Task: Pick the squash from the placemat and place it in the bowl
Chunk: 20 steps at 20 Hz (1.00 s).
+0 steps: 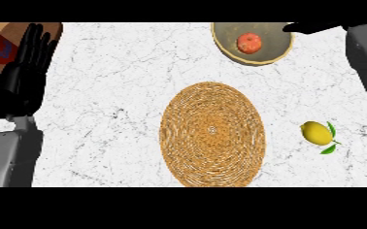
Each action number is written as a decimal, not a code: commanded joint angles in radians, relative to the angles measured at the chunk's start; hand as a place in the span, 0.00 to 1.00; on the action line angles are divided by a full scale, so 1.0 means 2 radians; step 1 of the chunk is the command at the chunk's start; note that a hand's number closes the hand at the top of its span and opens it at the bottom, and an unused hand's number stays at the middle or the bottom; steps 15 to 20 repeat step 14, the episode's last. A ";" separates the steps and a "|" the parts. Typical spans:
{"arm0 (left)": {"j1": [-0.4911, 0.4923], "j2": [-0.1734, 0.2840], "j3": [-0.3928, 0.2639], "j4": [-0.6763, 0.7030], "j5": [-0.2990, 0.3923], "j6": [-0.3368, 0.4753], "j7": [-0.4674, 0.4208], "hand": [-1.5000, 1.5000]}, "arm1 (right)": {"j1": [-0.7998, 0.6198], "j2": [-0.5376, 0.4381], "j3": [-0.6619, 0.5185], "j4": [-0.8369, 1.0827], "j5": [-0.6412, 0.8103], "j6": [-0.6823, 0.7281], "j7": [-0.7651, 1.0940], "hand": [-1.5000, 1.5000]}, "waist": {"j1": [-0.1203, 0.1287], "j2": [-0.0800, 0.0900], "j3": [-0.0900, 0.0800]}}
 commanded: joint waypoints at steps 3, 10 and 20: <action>0.004 -0.005 -0.006 -0.003 -0.001 -0.003 -0.004 0.50 | 0.033 -0.072 -0.043 0.013 -0.038 0.041 -0.018 0.00 | 0.005 0.005 0.001; 0.001 -0.005 -0.002 -0.002 0.003 -0.005 -0.007 0.50 | 0.080 -0.136 -0.065 0.018 -0.057 0.116 -0.060 0.00 | 0.008 0.009 0.003; -0.001 -0.006 -0.009 -0.014 -0.001 -0.003 0.003 0.50 | 0.084 -0.163 -0.070 0.021 -0.061 0.145 -0.056 0.00 | 0.015 0.009 0.004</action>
